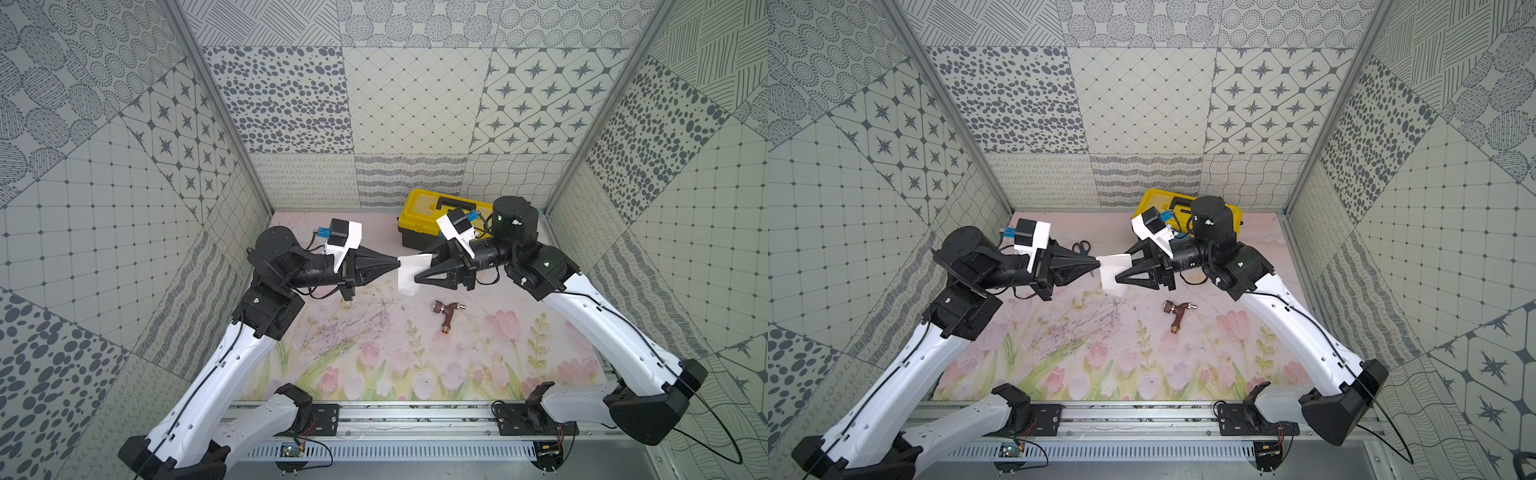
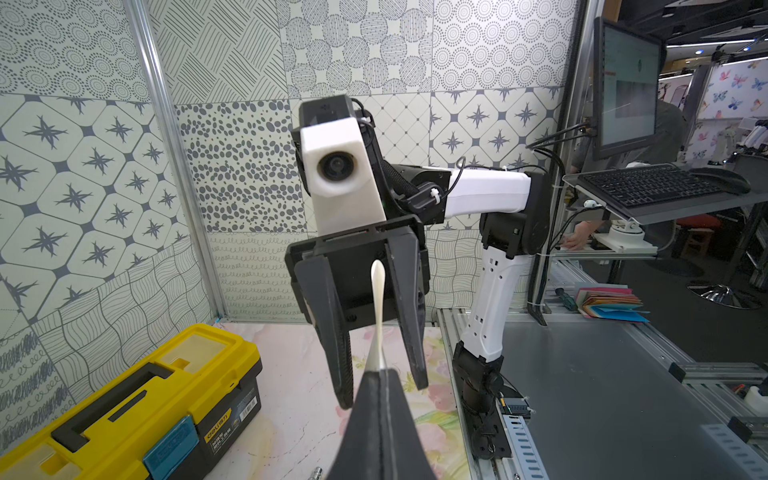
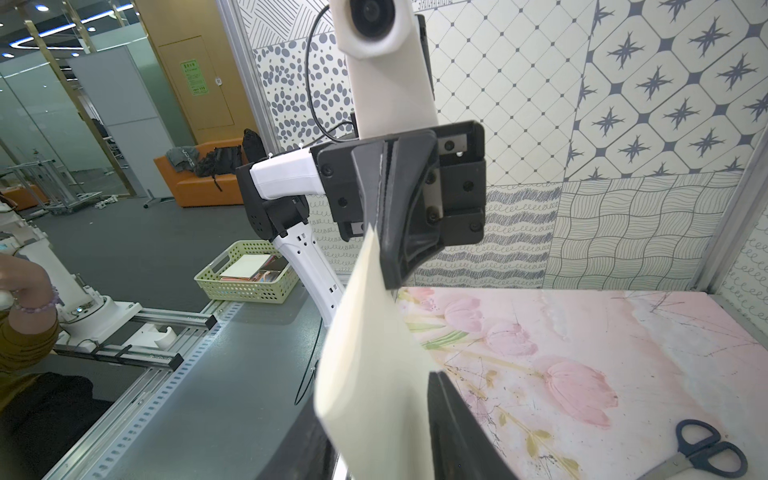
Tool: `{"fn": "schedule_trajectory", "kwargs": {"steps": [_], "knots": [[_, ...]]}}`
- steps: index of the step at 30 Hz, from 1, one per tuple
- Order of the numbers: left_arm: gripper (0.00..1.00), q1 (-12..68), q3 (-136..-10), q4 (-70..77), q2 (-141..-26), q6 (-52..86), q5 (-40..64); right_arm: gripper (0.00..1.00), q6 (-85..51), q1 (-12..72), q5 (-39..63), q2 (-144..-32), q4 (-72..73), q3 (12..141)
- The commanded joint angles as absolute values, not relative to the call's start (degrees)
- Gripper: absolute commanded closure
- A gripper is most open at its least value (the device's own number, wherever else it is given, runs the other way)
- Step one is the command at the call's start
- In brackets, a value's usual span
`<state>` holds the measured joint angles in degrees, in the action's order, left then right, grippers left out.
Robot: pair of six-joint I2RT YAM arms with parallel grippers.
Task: Fold the square paper along the opposite sides
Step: Smooth out the paper.
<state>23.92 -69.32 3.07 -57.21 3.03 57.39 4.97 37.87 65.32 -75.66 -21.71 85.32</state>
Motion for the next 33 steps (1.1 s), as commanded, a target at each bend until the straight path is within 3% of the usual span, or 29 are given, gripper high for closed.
{"fn": "schedule_trajectory", "kwargs": {"steps": [1,10,30,33], "knots": [[1.00,23.9,-69.0,10.0,-57.1,6.4,55.3,0.60,5.1,38.3,65.7,-76.1,-21.1,86.0],[1.00,23.9,-68.7,10.8,-56.8,6.7,53.8,0.76,5.4,38.4,64.7,-75.8,-21.1,85.8],[1.00,23.9,-68.2,10.5,-56.0,6.3,53.6,0.88,5.7,38.5,60.7,-74.9,-21.0,85.7],[0.94,23.9,-67.9,10.6,-56.0,6.1,53.4,0.88,5.8,38.5,60.7,-75.0,-21.0,85.7]]}}
